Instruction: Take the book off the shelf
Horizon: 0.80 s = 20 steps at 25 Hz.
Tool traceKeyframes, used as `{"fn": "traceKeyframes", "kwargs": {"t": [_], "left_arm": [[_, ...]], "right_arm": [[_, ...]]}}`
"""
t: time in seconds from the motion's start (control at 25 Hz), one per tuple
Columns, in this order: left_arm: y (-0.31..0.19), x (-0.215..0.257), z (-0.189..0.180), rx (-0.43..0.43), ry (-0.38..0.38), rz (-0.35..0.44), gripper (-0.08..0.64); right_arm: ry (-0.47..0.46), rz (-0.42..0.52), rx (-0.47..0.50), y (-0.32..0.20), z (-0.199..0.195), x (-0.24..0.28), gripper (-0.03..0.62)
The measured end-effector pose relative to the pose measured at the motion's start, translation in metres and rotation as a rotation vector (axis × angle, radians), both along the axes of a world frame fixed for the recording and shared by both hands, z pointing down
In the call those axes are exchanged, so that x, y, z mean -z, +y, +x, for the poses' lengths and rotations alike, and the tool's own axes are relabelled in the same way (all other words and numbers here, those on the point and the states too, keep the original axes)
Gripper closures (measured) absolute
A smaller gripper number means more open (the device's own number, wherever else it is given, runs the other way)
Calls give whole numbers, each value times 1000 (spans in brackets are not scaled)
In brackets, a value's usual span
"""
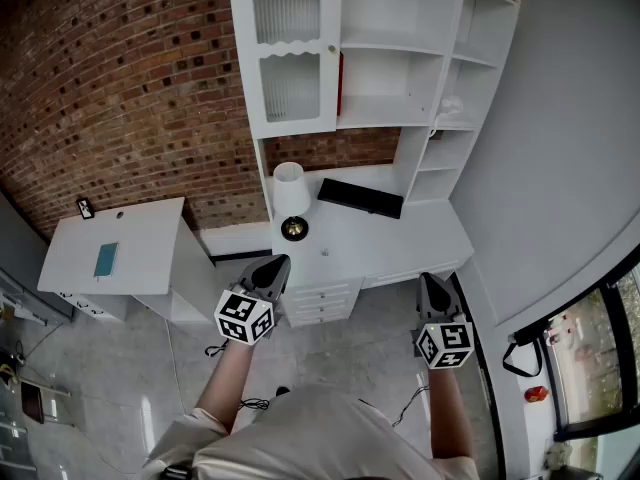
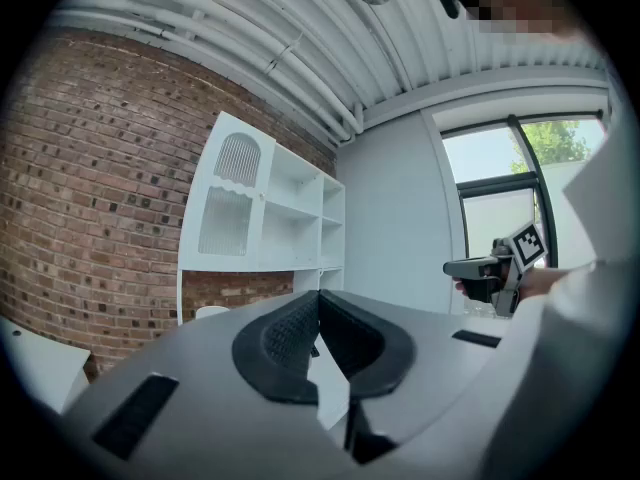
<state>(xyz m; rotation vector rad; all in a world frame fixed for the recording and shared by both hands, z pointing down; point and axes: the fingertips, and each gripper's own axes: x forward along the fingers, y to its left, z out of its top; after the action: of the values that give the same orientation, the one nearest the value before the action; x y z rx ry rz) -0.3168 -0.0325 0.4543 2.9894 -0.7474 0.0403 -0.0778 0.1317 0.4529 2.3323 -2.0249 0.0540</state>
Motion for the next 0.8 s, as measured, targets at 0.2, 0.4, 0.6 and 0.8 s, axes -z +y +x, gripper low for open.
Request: {"fn": "traceKeyframes", "kwargs": {"t": [0.2, 0.4, 0.6, 0.8], "left_arm": [[3, 0, 4, -1, 1, -1, 566], [2, -2, 7, 8, 1, -7, 566], [8, -2, 15, 15, 1, -9, 566], [12, -8, 22, 40, -1, -22, 566]], "right_arm": [[3, -7, 4, 1, 3, -3, 591], [3, -1, 10, 0, 7, 0, 591], [-25, -4, 13, 1, 18, -3, 591], [-18, -17, 35, 5, 27, -8, 591]]}}
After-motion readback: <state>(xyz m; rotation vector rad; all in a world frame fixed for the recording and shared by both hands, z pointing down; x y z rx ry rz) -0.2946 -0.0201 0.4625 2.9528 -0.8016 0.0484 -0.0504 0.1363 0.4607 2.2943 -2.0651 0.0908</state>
